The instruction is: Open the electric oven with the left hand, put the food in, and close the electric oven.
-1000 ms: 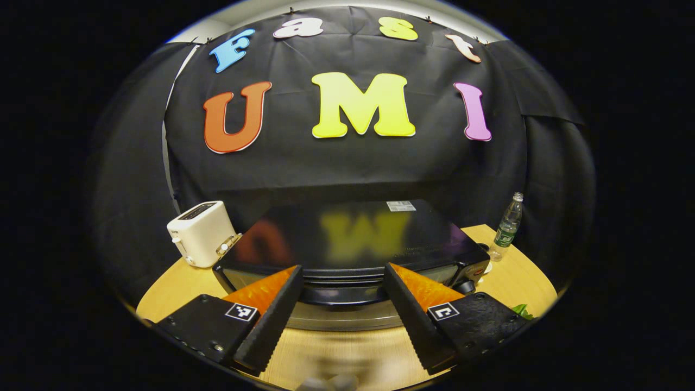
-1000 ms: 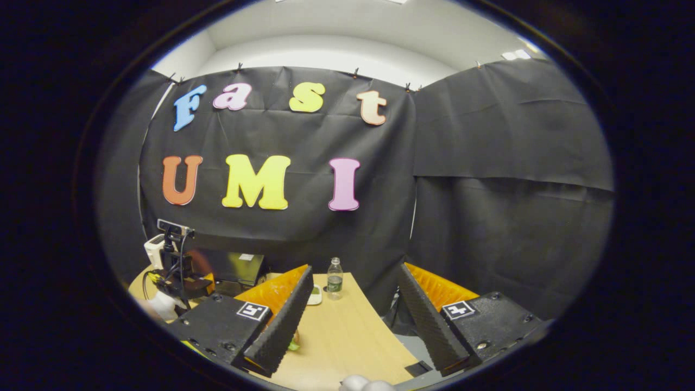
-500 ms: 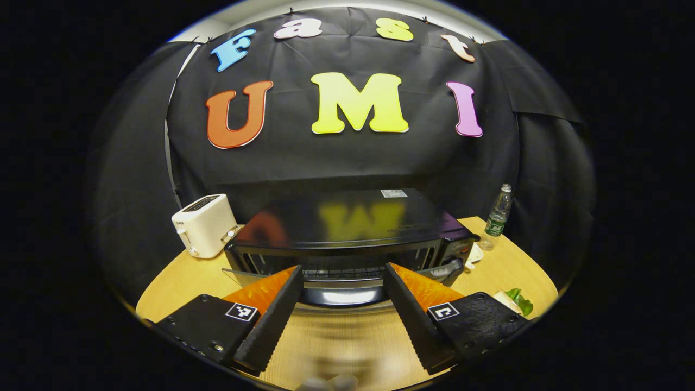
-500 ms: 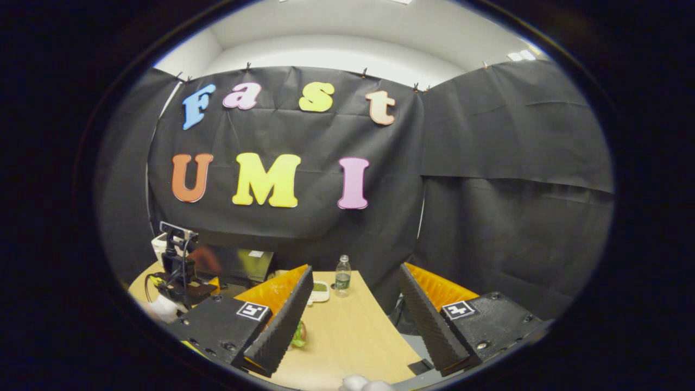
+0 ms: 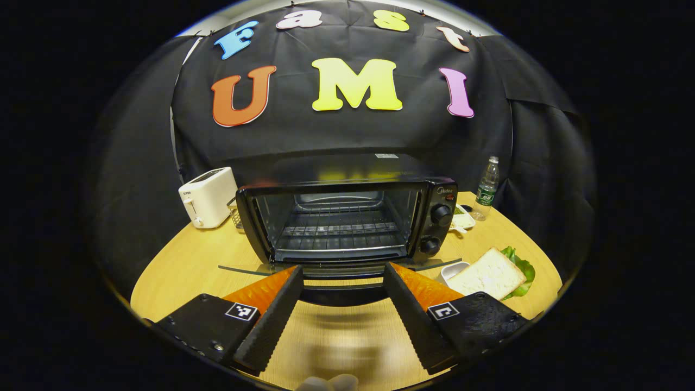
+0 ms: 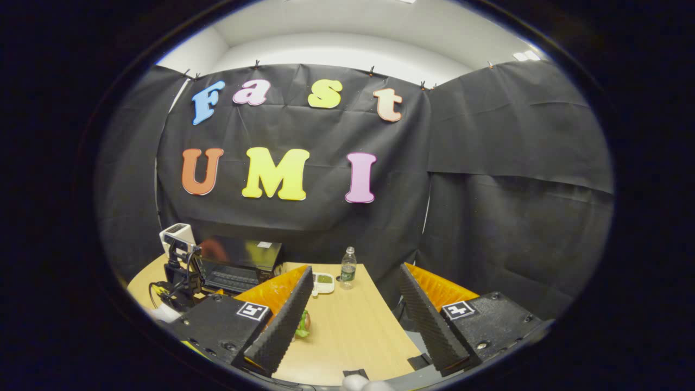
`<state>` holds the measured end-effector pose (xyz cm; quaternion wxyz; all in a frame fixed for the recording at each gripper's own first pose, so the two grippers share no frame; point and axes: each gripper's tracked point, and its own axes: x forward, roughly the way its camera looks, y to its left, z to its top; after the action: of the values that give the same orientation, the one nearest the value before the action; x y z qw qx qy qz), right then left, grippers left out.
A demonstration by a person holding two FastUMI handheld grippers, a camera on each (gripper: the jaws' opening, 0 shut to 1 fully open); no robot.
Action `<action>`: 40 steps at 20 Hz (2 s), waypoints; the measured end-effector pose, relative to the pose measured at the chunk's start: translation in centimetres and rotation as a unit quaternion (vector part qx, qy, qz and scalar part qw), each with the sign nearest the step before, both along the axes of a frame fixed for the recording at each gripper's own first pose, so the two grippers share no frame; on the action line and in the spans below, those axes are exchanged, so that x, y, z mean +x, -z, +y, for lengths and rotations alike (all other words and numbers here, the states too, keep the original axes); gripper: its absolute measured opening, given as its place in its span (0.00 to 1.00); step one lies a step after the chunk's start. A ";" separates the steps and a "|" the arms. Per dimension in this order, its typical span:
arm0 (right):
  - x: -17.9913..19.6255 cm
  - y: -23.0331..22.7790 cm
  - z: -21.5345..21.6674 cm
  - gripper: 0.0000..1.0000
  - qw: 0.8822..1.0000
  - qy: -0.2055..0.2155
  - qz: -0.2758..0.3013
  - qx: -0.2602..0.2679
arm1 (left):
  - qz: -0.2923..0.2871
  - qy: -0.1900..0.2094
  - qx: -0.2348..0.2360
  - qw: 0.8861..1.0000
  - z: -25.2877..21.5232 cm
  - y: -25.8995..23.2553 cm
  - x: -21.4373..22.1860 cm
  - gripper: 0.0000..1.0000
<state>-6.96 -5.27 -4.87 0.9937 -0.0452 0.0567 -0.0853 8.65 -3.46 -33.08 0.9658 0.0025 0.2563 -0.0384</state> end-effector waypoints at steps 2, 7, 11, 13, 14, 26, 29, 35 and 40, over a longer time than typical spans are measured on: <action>-0.2 0.5 -0.1 0.91 1.000 0.001 0.006 0.002 | 0.011 0.001 0.001 1.000 -0.1 1.3 -1.0 0.98; -0.6 2.2 -0.3 0.92 1.000 0.003 0.027 0.009 | 0.043 0.002 0.003 0.999 -0.3 4.6 -3.2 0.98; -1.2 3.5 -0.6 0.92 0.999 0.012 0.040 0.008 | 0.089 0.000 -0.001 0.996 -0.2 8.3 -4.7 0.97; -1.4 4.2 -0.9 0.91 0.999 0.016 0.051 0.005 | 0.113 -0.006 -0.008 0.994 0.0 10.0 -5.1 0.96; -1.5 4.8 -1.0 0.92 0.998 0.015 0.056 0.006 | 0.119 -0.007 -0.009 0.993 -0.1 10.6 -5.3 0.96; 0.1 9.0 0.4 0.92 0.995 -0.020 0.091 0.034 | 0.039 0.008 -0.004 0.999 1.6 4.1 -5.8 0.96; 1.8 12.5 0.9 0.92 0.989 -0.051 0.123 0.062 | -0.001 0.008 0.001 1.000 2.9 -0.5 -6.6 0.96; 6.8 20.3 1.7 0.92 0.968 -0.118 0.193 0.113 | -0.065 -0.019 -0.027 0.997 3.7 -10.7 -8.1 0.95; 11.6 25.4 4.8 0.87 0.931 -0.206 0.258 0.158 | -0.135 -0.033 -0.018 0.990 2.4 -19.0 -9.2 0.95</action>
<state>4.68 -0.47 -30.23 0.9349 0.0812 0.3132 0.1460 -0.58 -1.06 -14.03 0.9922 -0.0186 0.1228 -0.0107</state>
